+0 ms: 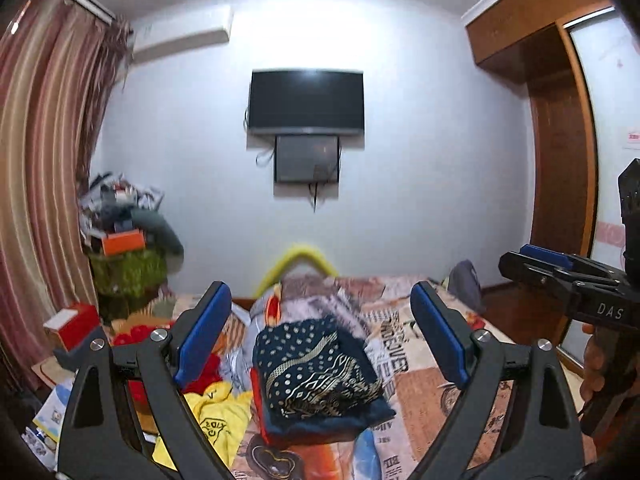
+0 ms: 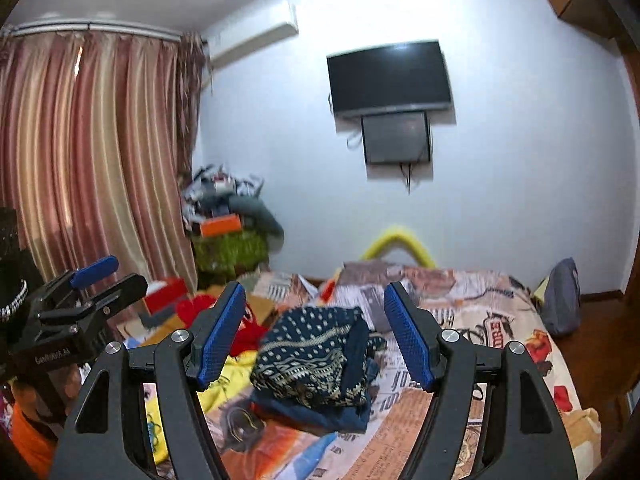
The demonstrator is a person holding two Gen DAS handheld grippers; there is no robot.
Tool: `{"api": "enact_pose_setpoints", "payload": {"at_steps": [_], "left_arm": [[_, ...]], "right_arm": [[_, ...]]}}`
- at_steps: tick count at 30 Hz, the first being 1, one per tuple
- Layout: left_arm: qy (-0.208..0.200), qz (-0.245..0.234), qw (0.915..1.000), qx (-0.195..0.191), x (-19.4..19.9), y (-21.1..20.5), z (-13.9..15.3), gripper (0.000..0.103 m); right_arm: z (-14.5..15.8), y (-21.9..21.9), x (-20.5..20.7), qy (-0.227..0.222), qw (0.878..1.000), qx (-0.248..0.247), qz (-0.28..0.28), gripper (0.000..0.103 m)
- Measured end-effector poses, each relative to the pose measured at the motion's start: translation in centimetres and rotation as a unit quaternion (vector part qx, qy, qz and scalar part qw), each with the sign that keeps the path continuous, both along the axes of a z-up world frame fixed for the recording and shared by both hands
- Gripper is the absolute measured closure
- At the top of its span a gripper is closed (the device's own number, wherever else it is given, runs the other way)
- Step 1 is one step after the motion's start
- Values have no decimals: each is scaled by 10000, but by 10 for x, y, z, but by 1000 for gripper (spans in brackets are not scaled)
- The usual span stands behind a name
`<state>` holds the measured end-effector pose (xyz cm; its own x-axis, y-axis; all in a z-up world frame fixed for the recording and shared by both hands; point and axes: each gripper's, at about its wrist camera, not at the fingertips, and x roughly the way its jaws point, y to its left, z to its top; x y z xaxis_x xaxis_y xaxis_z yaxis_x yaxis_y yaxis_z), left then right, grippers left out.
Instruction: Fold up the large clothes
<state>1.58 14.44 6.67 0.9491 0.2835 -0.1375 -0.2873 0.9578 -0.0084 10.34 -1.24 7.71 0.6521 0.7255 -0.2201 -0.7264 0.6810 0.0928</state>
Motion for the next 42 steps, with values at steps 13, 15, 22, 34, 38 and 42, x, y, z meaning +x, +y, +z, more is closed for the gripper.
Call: {"api": "enact_pose_setpoints", "payload": {"at_steps": [13, 15, 22, 34, 38, 42], "left_arm": [[-185, 385, 9990, 105, -38, -35, -24, 3], [-98, 427, 9989, 145, -37, -36, -26, 2], [-57, 478, 9988, 106, -38, -35, -29, 0], [9, 497, 9988, 20, -33, -28, -33, 0], [40, 491, 9988, 5, -29, -26, -34, 0], [98, 499, 9987, -41, -24, -22, -37, 0]], "right_arm": [[-14, -5, -43, -482, 9982, 58, -353, 9], [-16, -5, -45, -524, 9974, -8, -490, 1], [-20, -9, -44, -432, 9972, 46, -604, 0], [-24, -13, -44, -340, 9975, -29, -619, 0], [-26, -11, -44, -289, 9978, -48, -598, 0], [-28, -10, -41, -232, 9979, -93, -598, 0]]}}
